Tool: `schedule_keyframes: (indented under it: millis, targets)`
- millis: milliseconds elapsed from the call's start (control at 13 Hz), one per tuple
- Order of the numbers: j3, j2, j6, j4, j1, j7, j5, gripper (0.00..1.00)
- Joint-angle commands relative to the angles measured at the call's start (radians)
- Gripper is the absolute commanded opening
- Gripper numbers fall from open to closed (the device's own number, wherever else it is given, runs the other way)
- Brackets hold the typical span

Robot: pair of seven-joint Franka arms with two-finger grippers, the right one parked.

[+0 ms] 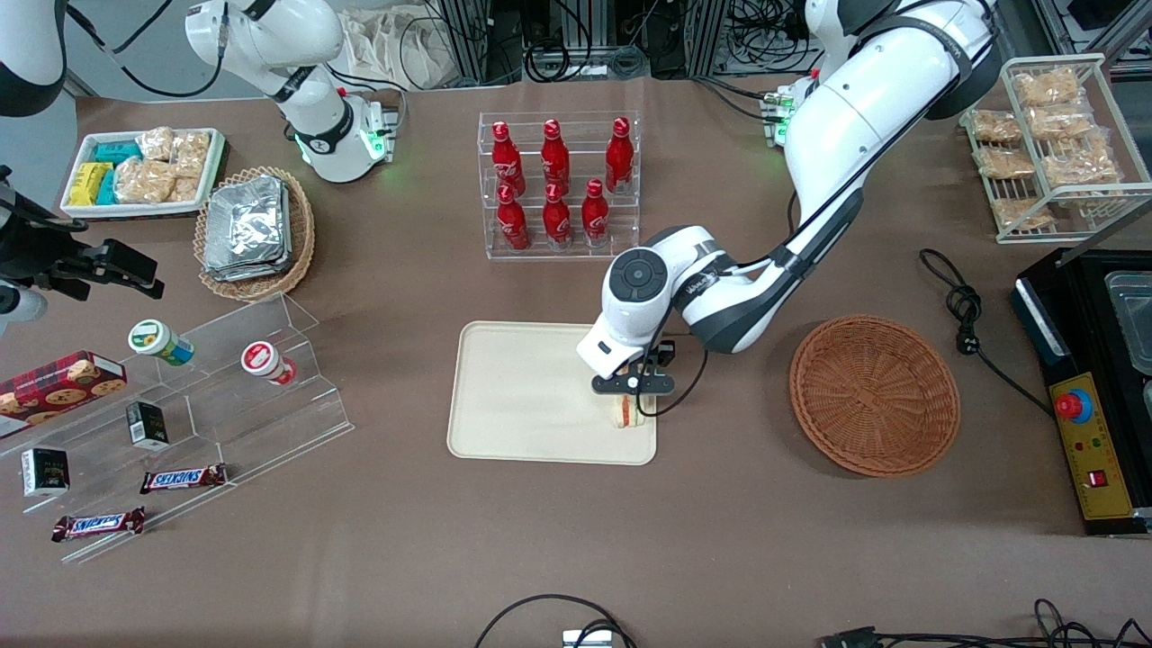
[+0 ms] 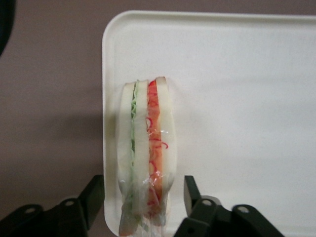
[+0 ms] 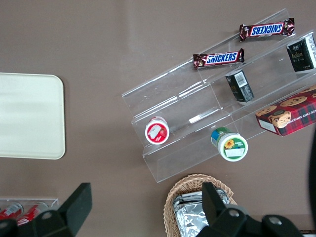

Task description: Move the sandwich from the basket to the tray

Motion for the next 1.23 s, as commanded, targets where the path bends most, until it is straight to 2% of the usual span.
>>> schedule_keyframes:
  millis: [0,231,308,538,692,923,1000,1077,1154]
  targets:
    - [0.001,-0.081,-0.063,0.002,-0.004,-0.094,0.016,1.00]
    - [-0.010,-0.187,-0.148,-0.004,0.047,-0.093,-0.011,1.00]
    - [-0.030,-0.222,-0.150,-0.017,0.084,-0.070,-0.049,1.00]
    - [-0.062,-0.316,-0.209,-0.017,0.198,0.078,-0.155,1.00]
    - [-0.067,-0.388,-0.280,-0.018,0.279,0.226,-0.261,1.00]
    - [-0.070,-0.483,-0.335,-0.067,0.402,0.405,-0.318,1.00]
    - [-0.055,-0.527,-0.344,-0.095,0.419,0.498,-0.353,1.00]
    - [0.003,-0.575,-0.346,-0.118,0.405,0.574,-0.393,1.00]
    - [0.101,-0.619,-0.344,-0.139,0.352,0.632,-0.451,1.00]
